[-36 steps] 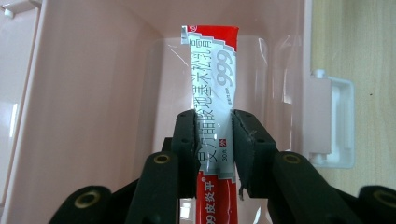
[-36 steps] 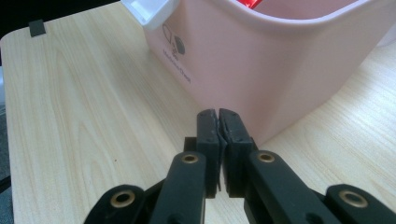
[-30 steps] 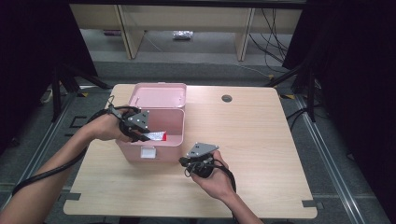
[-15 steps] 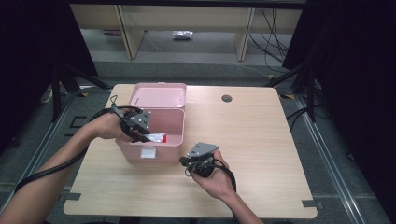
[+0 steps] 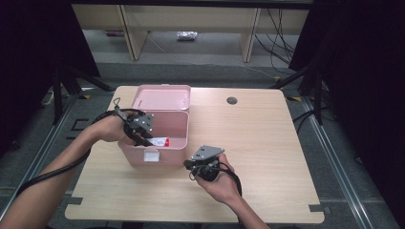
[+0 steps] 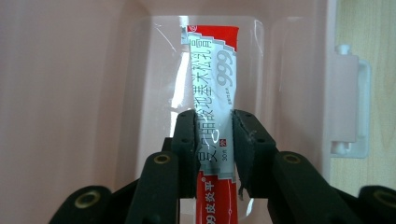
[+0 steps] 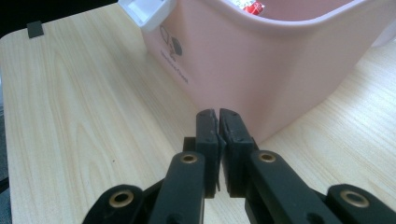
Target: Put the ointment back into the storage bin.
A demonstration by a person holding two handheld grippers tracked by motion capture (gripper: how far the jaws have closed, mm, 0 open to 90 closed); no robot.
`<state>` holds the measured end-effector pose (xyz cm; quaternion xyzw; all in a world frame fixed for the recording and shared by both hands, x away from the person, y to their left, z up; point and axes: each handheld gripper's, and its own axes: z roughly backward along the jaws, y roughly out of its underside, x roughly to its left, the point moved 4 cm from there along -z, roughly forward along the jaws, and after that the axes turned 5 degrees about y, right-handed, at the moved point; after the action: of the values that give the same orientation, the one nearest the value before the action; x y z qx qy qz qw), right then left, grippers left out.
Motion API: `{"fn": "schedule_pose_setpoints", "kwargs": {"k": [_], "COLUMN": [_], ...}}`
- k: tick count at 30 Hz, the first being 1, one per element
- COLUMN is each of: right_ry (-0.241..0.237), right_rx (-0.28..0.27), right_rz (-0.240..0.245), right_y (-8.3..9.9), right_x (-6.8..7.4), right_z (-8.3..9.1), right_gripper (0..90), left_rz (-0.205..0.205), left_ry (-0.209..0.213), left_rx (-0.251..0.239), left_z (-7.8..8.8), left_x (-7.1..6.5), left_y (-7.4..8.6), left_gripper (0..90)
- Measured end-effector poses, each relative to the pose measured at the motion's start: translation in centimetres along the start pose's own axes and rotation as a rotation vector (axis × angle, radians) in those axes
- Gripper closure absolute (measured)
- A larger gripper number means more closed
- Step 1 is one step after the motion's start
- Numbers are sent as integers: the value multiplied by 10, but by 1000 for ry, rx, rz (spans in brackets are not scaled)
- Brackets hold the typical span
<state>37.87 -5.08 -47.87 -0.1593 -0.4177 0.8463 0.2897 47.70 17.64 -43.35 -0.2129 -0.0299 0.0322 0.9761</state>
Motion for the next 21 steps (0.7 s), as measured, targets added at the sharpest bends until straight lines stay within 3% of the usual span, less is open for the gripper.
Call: {"fn": "schedule_pose_setpoints", "kwargs": {"k": [9,13,21], "right_ry": [1,1,1], "right_rx": [-1,1,0], "right_rz": [-2,-1,-1], "right_y": [0,0,0], "right_x": [0,0,0], "right_z": [0,0,0], "right_gripper": [874,872,872], "left_rz": [-14,4,-2], "left_ry": [11,14,22], "left_rx": [21,9,26], "left_z": [-2,-4,-5], "left_x": [2,2,5], "left_y": [1,2,3], "left_gripper": [712,712,712]}}
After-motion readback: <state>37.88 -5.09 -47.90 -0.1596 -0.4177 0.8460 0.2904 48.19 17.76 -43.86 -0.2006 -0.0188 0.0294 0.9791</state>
